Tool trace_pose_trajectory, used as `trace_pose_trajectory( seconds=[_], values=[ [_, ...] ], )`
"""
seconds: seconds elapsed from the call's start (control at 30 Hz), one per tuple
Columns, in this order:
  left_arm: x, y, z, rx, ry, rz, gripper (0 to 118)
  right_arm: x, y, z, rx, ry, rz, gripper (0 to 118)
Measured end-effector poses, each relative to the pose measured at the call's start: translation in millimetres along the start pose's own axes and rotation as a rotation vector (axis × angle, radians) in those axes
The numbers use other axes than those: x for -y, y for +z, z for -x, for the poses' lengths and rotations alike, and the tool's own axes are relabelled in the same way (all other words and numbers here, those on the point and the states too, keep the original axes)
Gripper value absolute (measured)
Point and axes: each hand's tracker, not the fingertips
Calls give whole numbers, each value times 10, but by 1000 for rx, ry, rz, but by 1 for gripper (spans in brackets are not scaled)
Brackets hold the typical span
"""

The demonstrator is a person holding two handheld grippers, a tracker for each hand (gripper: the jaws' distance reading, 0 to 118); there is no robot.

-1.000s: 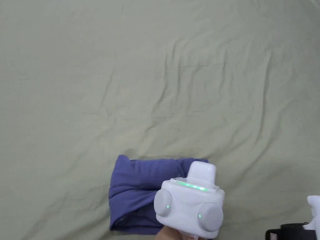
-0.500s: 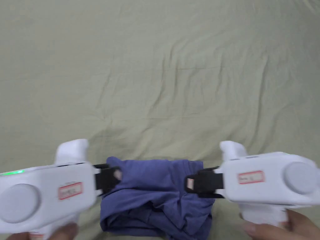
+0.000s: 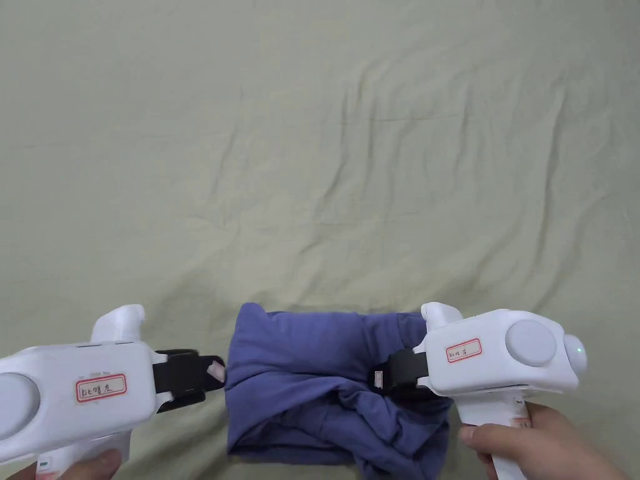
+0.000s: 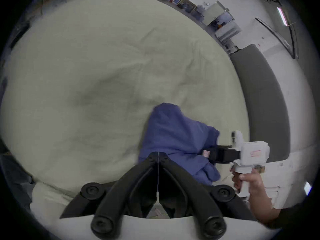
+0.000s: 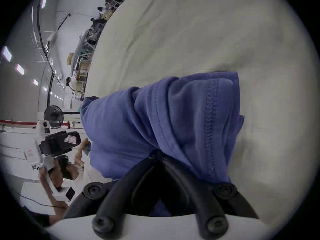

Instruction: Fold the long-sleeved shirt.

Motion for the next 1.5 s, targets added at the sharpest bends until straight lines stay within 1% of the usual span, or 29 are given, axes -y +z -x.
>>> trace_pose_trajectory(
  seconds=[0.03, 0.07, 0.1, 0.13, 0.2, 0.27, 0.3, 0.33, 0.37, 0.4, 0.43, 0.6, 0.63, 0.67, 0.73, 0.77, 0.83, 0.9, 0.93, 1.0, 1.07, 1.13, 1.17, 1.2, 1.27, 1.37, 1.4, 1.43, 1.5],
  values=[
    [-37, -68, 92, 110, 13, 21, 22, -3, 1, -18, -24, -11, 3, 2],
    [-89, -130, 240, 179, 34, 34, 96, -9, 6, -55, -49, -29, 7, 2],
    [-104, -243, 347, 236, 60, 70, 118, -13, 9, -106, -77, -46, 10, 2],
    [-156, -343, 522, 376, 88, 1, 118, -13, 9, -156, -99, -48, 10, 2],
    [-151, -564, 785, 422, 178, 99, 118, -2, 15, -217, -135, -51, 8, 2],
    [-164, -844, 1029, 447, 248, 139, 118, 5, 13, -273, -160, -41, 6, 2],
    [-164, -1016, 1117, 437, 257, 154, 118, 8, 0, -291, -174, -42, 6, 2],
    [-113, -1068, 1131, 479, 260, 166, 118, 3, -7, -314, -185, -40, 8, 2],
    [-101, -1131, 1132, 565, 273, 157, 118, -2, -14, -332, -194, -42, 10, 2],
    [-147, -1212, 1070, 692, 261, 131, 118, -8, -19, -353, -208, -48, 13, 2],
    [-176, -1353, 979, 742, 274, 149, 118, -14, -27, -350, -213, -51, 15, 2],
    [-245, -1416, 614, 644, 182, 181, 116, -2, -29, -314, -206, -51, 13, 2],
    [-261, -1371, 588, 594, 168, 191, 94, 8, -27, -304, -202, -51, 10, 2],
    [-269, -1301, 579, 540, 148, 185, 23, 20, -27, -297, -199, -52, 5, 2],
    [-157, -1102, 452, 323, 88, 143, 24, 34, -18, -290, -198, -60, -3, 2],
    [-120, -1086, 458, 321, 111, 177, 24, 41, -19, -283, -198, -63, -6, 2],
    [-109, -933, 342, 342, 47, 163, 24, 62, 31, -189, -165, -39, -18, 2],
    [-152, -890, 250, 300, 15, 159, 24, 99, 121, 11, -92, 37, -39, 2],
    [-179, -817, 195, 288, 24, 158, 24, 121, 169, 131, -60, 58, -43, 2],
    [-245, -703, 104, 287, 11, 146, 24, 156, 282, 358, -41, 55, -65, 2],
    [-331, -523, 55, 240, -3, 144, 24, 166, 388, 651, 24, 38, -125, 2],
    [-429, -294, 71, 161, -58, 113, 24, 141, 444, 1063, 169, 82, -183, 2],
    [-484, -193, 122, 132, -81, 101, 24, 126, 430, 1241, 207, 103, -199, 2],
    [-549, -79, 221, 105, -91, 94, 24, 105, 378, 1438, 213, 122, -204, 2],
    [-666, 140, 485, 41, -71, 82, 24, 71, 211, 1816, 195, 121, -203, 2],
    [-819, 528, 899, -137, -142, 56, 24, 60, -180, 2489, 141, 248, -158, 2],
    [-842, 662, 1047, -199, -171, 54, 24, 88, -306, 2736, 113, 307, -129, 2],
    [-847, 764, 1230, -211, -133, 90, 24, 123, -413, 2952, 59, 363, -118, 2],
    [-923, 963, 1601, -241, -61, 79, 24, 189, -573, 3307, 48, 425, -107, 2]
  ],
)
